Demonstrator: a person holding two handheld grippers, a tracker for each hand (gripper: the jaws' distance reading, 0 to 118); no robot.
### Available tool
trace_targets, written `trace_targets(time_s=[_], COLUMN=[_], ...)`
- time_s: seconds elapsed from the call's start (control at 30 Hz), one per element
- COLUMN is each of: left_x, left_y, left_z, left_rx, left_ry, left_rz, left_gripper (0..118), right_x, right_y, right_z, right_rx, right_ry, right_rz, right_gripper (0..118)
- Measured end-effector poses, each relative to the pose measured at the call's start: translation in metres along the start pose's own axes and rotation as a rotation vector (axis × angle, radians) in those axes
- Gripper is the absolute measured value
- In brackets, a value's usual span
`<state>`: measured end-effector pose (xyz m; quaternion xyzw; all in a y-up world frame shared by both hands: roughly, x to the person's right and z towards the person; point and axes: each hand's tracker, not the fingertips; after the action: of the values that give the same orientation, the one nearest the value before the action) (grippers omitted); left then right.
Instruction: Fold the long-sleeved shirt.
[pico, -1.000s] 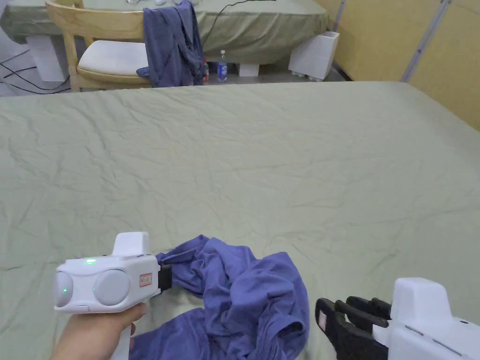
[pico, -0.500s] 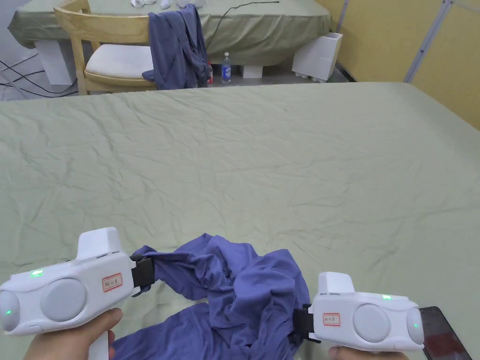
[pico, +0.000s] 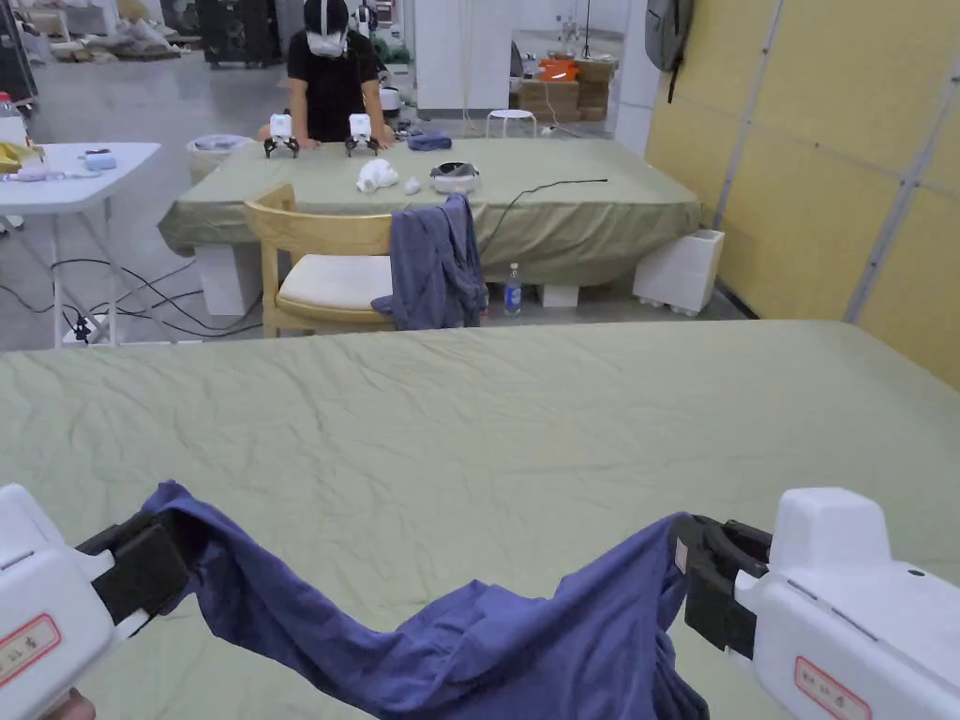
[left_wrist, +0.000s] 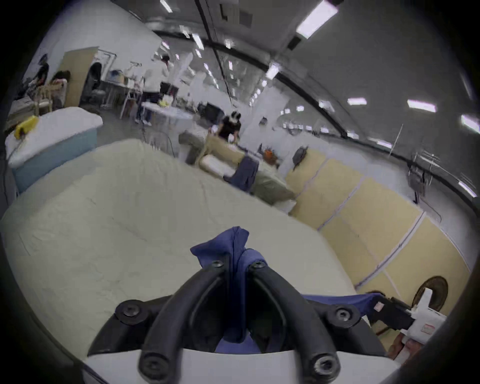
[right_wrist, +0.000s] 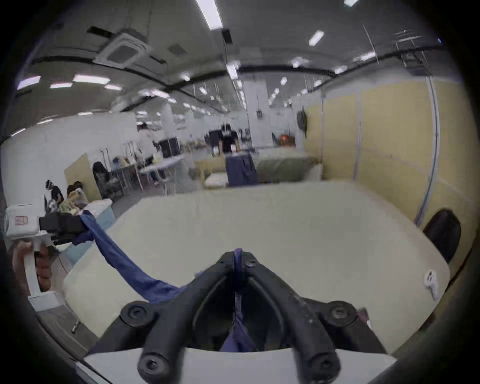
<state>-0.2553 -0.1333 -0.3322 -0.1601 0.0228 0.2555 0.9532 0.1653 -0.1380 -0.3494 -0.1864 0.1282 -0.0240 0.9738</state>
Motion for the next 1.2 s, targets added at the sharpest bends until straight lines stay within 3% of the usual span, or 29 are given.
trace_targets(time_s=[0.1,0.27,0.6,0.9,1.03,1.2], left_x=[0.010,0.022,0.025,0.007,-0.012,-0.026], left_y=[0.051,0.142,0.285,0.337,0.346,0.337], left_z=[0.021,0.036,0.005,-0.065,-0.106,-0.150], left_rx=[0.087,0.196,0.277,0.278,0.241,0.261], left_ry=[0.002,0.002,0.085,0.158,0.193,0.175], left_rz=[-0.029,-0.041,-0.038,-0.018,0.062,0.019], left_gripper=[9,9,9,9,9,9], right_x=[-0.013,-0.024,-0.048,-0.048,-0.042,-0.034], right_y=[0.048,0.133,0.294,0.380,0.395,0.390], right_z=[0.006,-0.001,-0.044,-0.105,-0.144,-0.195], right_rx=[0.067,0.112,0.135,0.138,0.097,0.066], right_ry=[-0.005,-0.013,-0.083,-0.203,-0.274,-0.303], right_rz=[0.081,0.118,0.128,0.098,0.098,0.090], right_gripper=[5,5,5,5,5,5])
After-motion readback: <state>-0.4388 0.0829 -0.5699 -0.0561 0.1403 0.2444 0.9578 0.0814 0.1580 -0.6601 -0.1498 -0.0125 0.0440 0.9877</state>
